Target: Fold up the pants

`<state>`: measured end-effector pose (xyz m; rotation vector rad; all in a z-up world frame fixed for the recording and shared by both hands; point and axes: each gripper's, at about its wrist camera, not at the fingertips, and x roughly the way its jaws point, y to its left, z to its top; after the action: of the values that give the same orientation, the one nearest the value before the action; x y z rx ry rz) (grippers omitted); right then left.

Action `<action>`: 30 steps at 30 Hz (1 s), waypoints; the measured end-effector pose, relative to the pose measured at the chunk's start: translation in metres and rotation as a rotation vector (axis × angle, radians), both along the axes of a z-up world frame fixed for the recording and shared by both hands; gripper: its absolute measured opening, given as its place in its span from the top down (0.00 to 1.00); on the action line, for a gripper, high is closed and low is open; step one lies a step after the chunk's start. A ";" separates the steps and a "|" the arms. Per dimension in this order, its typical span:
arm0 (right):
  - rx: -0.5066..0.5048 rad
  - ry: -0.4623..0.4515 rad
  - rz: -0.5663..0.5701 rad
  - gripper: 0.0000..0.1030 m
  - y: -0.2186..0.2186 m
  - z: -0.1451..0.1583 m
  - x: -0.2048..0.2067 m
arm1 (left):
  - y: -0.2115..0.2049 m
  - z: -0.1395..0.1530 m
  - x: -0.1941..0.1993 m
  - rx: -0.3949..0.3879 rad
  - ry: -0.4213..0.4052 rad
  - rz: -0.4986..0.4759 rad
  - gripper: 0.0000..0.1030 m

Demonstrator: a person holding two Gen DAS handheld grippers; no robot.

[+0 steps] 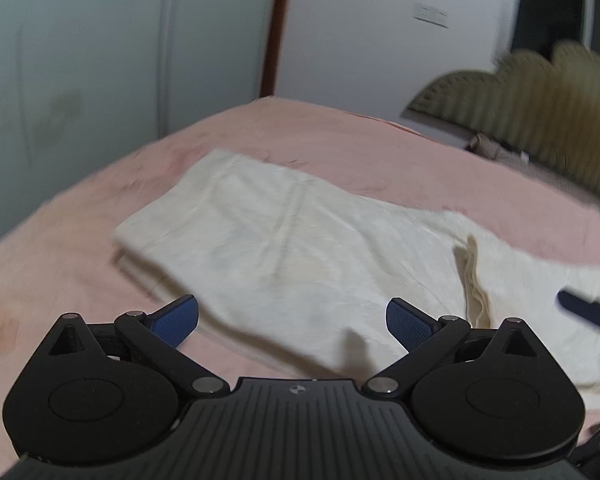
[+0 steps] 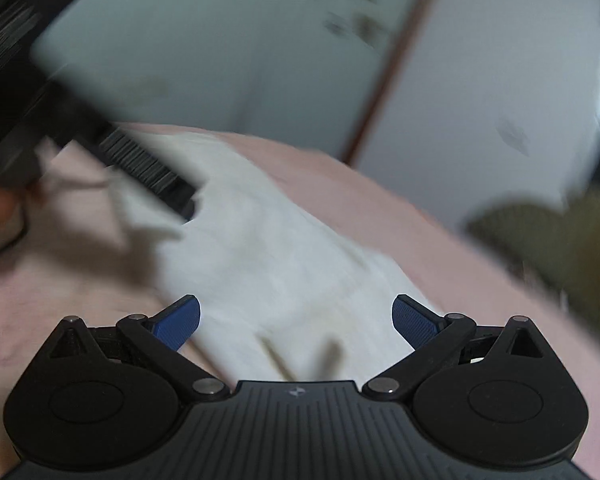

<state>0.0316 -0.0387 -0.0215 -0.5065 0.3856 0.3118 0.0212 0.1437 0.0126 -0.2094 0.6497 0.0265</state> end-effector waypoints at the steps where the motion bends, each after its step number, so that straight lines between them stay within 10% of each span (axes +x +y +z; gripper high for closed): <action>1: -0.041 -0.010 0.032 0.00 0.012 -0.002 -0.003 | 0.014 0.000 0.000 -0.069 0.026 0.013 0.03; 7: -0.194 -0.033 0.128 0.00 0.057 -0.024 0.001 | 0.083 -0.025 0.016 -0.500 0.148 0.064 0.03; 14: -0.240 -0.072 0.131 0.00 0.092 -0.027 0.035 | 0.108 -0.045 0.030 -0.769 0.104 0.077 0.02; 22: -0.146 -0.189 0.055 0.00 0.094 -0.005 0.051 | 0.112 -0.053 0.066 -0.910 0.032 0.087 0.02; 30: 0.184 0.053 0.204 0.00 0.046 0.056 0.061 | 0.110 -0.053 0.094 -0.895 0.068 0.097 0.13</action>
<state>0.0931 0.0071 0.0347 -0.3581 0.3530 0.5538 0.1152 0.2538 -0.0405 -1.1065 0.6851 -0.1690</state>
